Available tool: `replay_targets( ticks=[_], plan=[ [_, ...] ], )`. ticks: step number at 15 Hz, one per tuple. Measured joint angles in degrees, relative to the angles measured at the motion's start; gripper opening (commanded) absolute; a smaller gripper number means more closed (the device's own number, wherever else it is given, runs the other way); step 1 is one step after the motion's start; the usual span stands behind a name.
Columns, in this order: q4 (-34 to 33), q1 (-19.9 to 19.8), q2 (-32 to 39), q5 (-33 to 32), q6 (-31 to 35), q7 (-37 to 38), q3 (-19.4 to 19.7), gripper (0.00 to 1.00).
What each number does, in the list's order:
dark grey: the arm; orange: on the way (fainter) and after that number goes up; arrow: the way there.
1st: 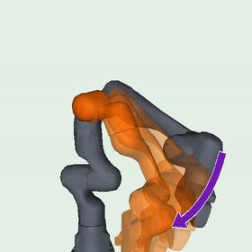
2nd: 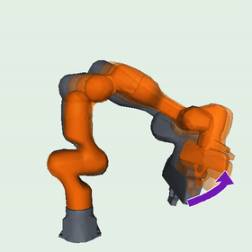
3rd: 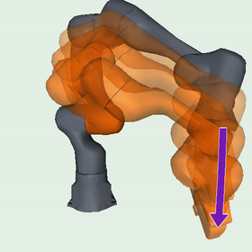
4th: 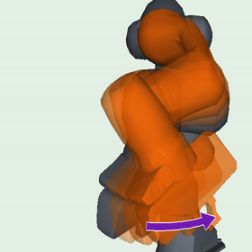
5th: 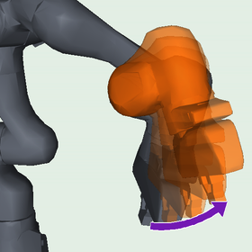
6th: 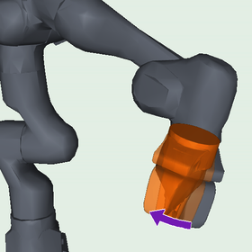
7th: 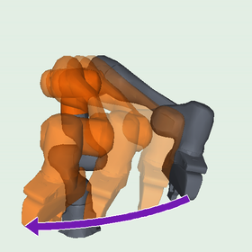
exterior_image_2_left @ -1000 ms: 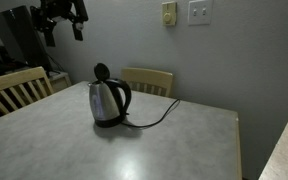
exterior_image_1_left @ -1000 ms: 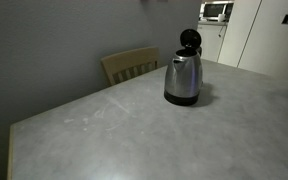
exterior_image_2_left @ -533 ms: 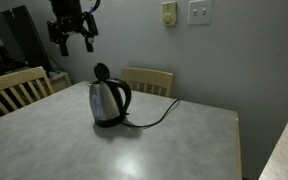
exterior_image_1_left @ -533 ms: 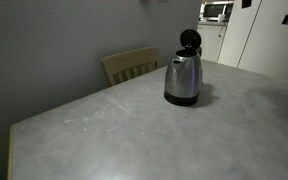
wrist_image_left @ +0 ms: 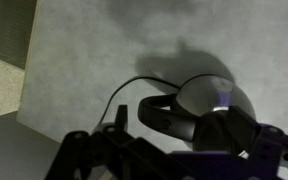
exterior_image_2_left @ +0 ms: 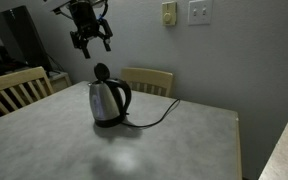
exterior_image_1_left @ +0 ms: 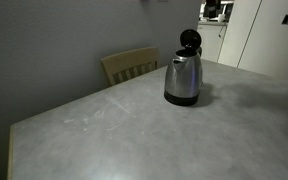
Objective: Close the lid of the electric kettle.
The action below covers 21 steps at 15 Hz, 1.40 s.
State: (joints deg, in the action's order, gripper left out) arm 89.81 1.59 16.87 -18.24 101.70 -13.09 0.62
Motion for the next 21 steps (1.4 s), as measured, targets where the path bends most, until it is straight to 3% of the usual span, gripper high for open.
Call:
replay_targets(
  ticks=[6, 13, 21],
  plan=[
    [-6.8, 0.3, 5.8, -2.7, 2.7, 4.2, 0.2, 1.0],
    [-14.5, -3.7, 10.3, 7.4, 3.4, -4.3, 0.2, 1.0],
    [-17.2, -4.5, 12.0, 9.1, 1.7, -7.6, 0.0, 1.0]
  ],
)
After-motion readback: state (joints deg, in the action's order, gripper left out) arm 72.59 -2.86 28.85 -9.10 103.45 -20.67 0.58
